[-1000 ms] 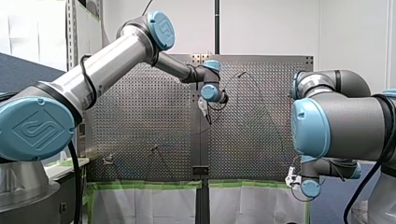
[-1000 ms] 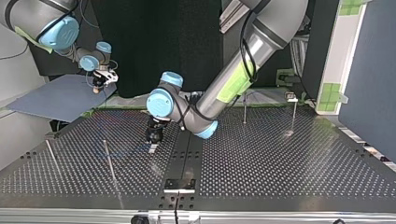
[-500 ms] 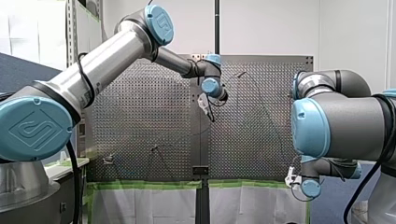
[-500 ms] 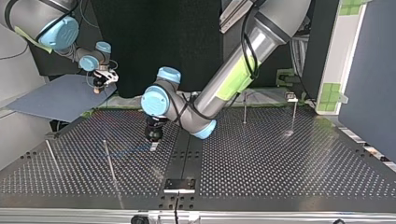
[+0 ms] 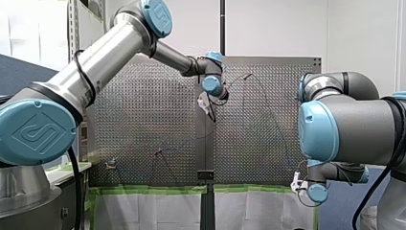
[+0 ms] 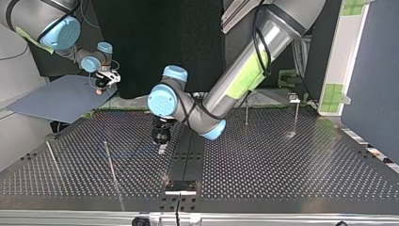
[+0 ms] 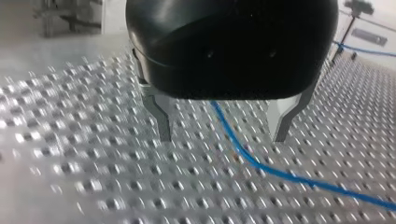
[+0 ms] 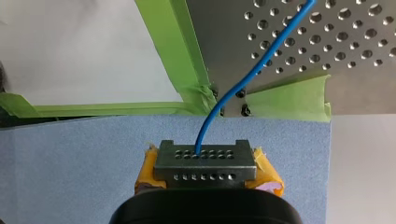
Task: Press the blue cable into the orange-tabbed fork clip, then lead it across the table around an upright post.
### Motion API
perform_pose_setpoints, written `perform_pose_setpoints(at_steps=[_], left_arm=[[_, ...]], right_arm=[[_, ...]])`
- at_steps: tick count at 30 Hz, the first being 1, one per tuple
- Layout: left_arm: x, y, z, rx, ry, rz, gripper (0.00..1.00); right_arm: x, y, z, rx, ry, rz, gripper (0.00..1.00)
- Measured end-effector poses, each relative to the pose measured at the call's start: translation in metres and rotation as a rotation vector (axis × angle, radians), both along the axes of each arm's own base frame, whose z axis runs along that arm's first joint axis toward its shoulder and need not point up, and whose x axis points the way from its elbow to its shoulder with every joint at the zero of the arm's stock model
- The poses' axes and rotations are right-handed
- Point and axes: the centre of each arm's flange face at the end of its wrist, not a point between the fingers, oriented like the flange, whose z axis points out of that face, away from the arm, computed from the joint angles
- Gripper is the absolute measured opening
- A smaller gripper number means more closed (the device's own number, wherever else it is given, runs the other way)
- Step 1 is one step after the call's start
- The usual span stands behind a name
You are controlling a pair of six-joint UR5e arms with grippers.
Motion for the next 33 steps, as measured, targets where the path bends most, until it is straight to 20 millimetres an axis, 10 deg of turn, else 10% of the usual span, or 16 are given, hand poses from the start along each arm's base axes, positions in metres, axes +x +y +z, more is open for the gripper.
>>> perform_pose_setpoints(at_steps=[33], left_arm=[[-0.103, 0.02, 0.07, 0.113, -0.135, -0.118, 1.0]], right_arm=[[0.007, 0.001, -0.001, 0.001, -0.003, 0.022, 0.0]])
